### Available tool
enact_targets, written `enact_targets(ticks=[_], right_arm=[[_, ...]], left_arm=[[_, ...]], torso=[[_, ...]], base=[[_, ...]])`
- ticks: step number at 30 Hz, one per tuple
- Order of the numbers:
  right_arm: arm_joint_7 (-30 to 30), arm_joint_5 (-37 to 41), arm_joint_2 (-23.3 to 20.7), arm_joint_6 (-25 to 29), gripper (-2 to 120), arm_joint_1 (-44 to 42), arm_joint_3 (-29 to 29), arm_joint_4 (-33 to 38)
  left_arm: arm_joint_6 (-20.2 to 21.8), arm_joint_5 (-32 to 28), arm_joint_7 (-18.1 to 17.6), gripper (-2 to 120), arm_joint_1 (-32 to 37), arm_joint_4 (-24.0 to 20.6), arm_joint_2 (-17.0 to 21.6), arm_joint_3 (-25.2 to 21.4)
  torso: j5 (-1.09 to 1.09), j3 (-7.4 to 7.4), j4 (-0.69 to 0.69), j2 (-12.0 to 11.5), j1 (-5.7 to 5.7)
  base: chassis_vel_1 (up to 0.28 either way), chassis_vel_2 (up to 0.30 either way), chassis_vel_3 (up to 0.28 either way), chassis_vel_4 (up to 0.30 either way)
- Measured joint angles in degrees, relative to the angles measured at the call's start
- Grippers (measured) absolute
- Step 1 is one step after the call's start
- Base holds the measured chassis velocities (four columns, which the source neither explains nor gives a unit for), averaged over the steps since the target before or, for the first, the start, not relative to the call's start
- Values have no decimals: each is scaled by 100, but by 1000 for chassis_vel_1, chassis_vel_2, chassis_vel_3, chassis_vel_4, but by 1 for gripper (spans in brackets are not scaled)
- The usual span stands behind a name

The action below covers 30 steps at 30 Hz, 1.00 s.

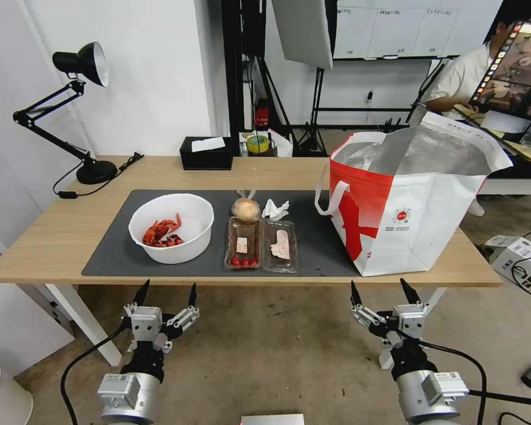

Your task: Pick up the trash from the table and place it into the takeout bag.

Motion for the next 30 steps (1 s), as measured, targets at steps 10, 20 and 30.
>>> enact_targets(ticks=[10, 20, 30], right_arm=[[0, 0, 0, 0, 100, 0, 0, 0], [80, 475, -419, -323, 100, 122, 205, 89], [350, 2002, -1746, -1410, 100, 517, 865, 414]], left_arm=[[0, 0, 0, 100, 0, 0, 0, 0], [546, -409, -483, 100, -187, -282, 193, -17], [1827, -1470, -1605, 100, -671, -999, 749, -133]], torso=[[0, 0, 0, 0, 0], [0, 0, 0, 0, 0], [2, 0, -1, 0, 0]], base=[[0, 0, 0, 0], [0, 0, 0, 0], [0, 0, 0, 0]])
